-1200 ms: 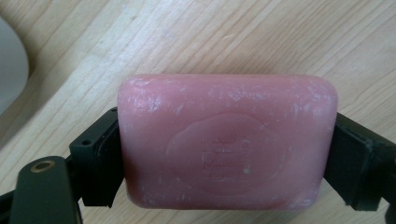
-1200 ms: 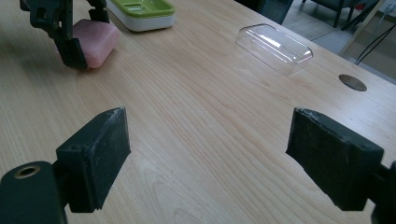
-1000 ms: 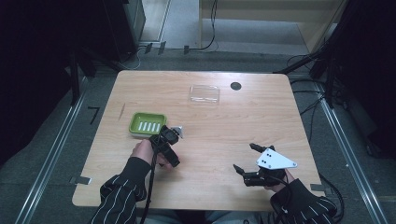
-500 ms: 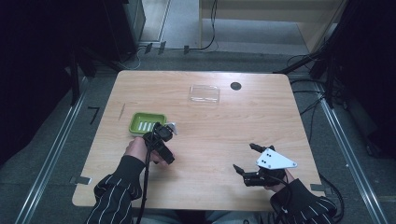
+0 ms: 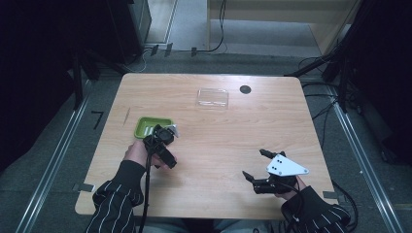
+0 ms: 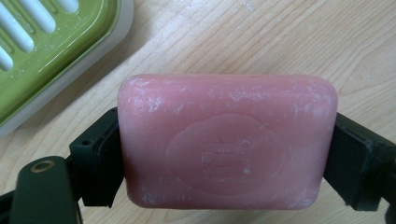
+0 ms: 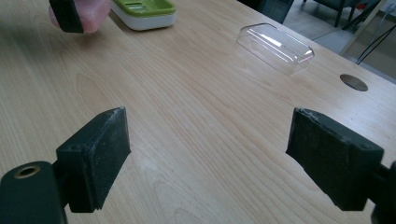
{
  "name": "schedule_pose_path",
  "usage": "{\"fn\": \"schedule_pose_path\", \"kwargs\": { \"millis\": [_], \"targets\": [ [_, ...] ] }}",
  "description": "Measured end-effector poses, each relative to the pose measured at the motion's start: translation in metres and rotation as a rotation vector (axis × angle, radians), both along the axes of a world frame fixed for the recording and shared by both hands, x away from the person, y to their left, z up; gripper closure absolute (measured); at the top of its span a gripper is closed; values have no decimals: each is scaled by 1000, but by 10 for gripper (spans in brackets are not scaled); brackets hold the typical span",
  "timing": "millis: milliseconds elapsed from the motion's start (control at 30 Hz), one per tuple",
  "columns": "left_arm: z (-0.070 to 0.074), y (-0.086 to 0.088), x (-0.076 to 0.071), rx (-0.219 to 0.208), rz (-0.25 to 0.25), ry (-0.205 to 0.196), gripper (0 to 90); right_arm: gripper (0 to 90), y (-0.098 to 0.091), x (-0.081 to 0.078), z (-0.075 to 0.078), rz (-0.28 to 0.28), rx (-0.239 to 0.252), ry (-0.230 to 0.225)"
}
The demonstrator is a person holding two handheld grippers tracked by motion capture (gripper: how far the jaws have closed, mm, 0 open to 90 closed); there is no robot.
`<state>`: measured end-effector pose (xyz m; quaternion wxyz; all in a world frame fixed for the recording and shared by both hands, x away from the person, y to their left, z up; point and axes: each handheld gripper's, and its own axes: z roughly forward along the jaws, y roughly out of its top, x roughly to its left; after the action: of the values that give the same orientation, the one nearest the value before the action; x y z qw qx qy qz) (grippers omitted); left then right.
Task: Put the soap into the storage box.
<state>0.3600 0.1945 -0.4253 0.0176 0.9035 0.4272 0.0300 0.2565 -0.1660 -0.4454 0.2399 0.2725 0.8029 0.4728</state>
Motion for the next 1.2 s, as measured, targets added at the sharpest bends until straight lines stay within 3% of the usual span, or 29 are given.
{"fn": "schedule_pose_path", "kwargs": {
  "millis": [767,1200],
  "targets": [
    [14,20,8,-17,63,-38,138,138,0,0,0,-1,-1,-3],
    [19,27,22,-27,96,-51,138,138,1,0,0,1,-3,0]
  ]
}}
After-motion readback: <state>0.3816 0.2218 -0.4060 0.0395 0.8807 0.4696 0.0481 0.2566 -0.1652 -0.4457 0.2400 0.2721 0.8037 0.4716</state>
